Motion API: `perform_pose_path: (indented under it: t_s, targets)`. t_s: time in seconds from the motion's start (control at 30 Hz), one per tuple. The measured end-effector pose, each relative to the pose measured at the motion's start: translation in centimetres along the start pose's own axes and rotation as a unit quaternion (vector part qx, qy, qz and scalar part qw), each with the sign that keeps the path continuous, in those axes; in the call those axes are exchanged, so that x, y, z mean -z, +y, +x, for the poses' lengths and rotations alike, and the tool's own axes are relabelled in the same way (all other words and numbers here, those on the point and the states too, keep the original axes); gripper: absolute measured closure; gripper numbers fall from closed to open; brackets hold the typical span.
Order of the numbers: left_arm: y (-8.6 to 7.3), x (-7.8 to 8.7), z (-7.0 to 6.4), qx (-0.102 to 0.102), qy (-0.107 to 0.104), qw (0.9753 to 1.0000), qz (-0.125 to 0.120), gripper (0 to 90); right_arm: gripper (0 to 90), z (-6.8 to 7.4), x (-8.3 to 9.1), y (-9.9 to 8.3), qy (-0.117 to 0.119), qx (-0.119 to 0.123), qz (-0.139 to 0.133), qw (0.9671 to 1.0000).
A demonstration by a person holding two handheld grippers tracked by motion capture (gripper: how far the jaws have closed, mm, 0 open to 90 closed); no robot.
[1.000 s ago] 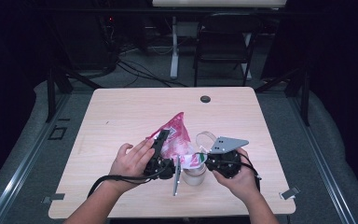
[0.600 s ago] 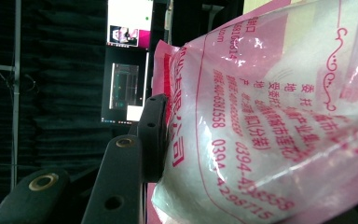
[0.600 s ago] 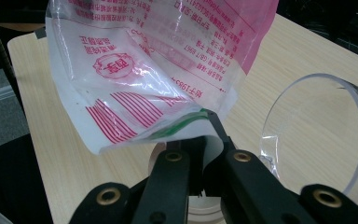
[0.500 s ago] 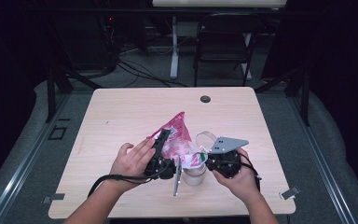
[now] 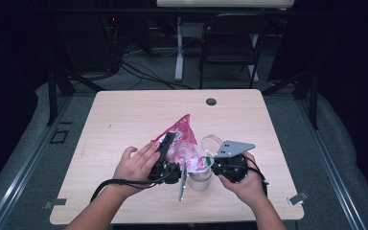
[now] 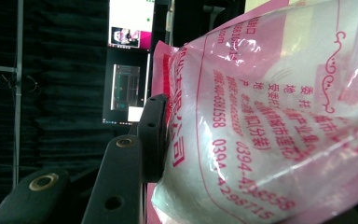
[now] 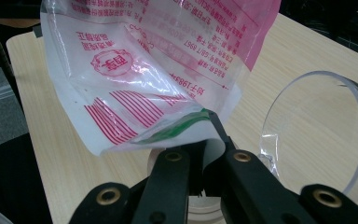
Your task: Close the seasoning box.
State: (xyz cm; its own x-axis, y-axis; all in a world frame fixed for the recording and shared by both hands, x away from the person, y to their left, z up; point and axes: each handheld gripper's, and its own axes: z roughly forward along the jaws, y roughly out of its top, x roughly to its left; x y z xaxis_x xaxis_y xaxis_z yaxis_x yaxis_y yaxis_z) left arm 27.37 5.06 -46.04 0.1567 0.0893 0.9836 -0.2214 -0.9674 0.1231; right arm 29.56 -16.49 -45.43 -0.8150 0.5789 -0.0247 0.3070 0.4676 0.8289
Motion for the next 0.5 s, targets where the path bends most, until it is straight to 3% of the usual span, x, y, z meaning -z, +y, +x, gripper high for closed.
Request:
perform_pose_path:
  t_s: [0.5]
  targets:
    - [0.07, 0.08, 0.19, 0.000, 0.005, 1.0000, -0.003, 63.9, 90.0, -0.07, -0.03, -0.06, 0.000, 0.000, 0.003, 1.0000]
